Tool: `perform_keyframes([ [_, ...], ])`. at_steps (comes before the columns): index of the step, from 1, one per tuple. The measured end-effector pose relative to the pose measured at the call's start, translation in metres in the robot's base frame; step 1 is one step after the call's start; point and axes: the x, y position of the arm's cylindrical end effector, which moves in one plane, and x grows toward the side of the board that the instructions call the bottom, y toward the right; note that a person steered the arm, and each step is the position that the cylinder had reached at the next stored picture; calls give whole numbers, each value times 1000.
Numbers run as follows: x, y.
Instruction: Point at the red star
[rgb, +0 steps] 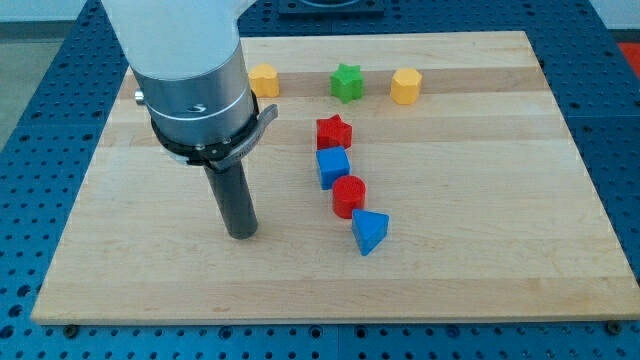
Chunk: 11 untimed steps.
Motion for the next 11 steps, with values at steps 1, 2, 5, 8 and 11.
perform_keyframes([
  [1,0,0],
  [2,-3,0],
  [5,-134,0],
  [8,-163,17],
  [11,-163,105],
])
